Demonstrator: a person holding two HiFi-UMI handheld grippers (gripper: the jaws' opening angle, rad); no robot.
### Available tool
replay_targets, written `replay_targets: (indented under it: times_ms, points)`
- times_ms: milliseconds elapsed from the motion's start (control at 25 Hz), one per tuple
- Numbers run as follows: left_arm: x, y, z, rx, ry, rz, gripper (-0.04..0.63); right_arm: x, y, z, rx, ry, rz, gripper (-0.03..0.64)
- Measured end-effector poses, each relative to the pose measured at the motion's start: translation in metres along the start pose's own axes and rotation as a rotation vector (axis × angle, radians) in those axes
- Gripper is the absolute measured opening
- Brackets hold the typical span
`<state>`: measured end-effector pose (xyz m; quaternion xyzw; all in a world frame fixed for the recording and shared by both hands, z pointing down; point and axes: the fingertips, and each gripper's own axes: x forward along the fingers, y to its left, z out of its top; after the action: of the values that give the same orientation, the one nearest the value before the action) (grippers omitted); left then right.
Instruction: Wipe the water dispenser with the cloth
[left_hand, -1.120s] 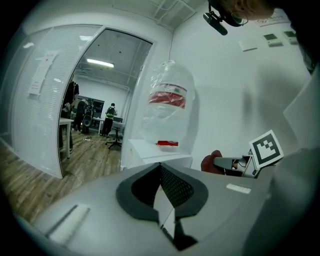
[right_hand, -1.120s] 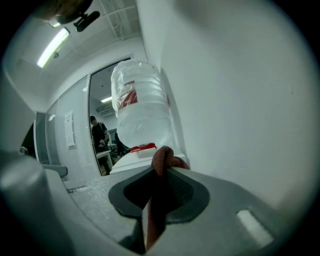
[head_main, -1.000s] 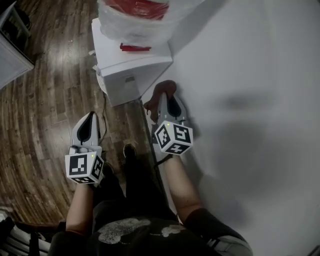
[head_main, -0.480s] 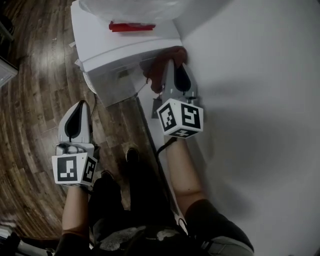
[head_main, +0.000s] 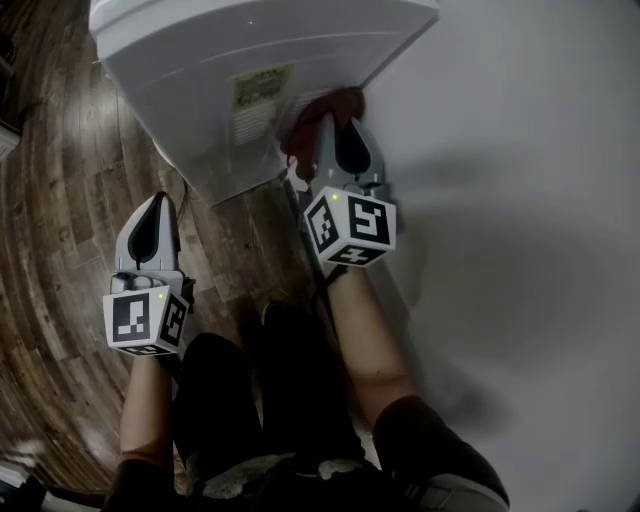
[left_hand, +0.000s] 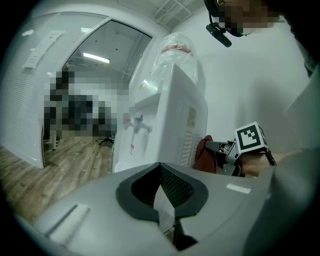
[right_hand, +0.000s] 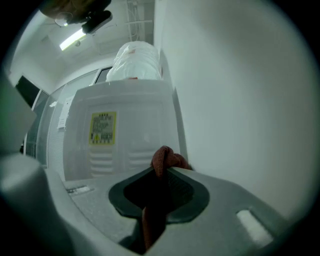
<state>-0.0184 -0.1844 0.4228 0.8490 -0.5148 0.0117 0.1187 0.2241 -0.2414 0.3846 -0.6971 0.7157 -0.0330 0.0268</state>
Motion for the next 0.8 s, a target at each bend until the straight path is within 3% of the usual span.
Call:
replay_targets:
  times_ms: [400,800]
  points:
    - [0.033,0.043,-0.143,0.050,0.027,-0.041,0.019,0.014,-0.023,-0.191,0.037,0.112,0.011,0.041]
    - [0.052,0.070,-0.233,0.084,0.020,-0.069,0.018,0.014,-0.023,-0.349,-0.003,0.274,0.037,0.041]
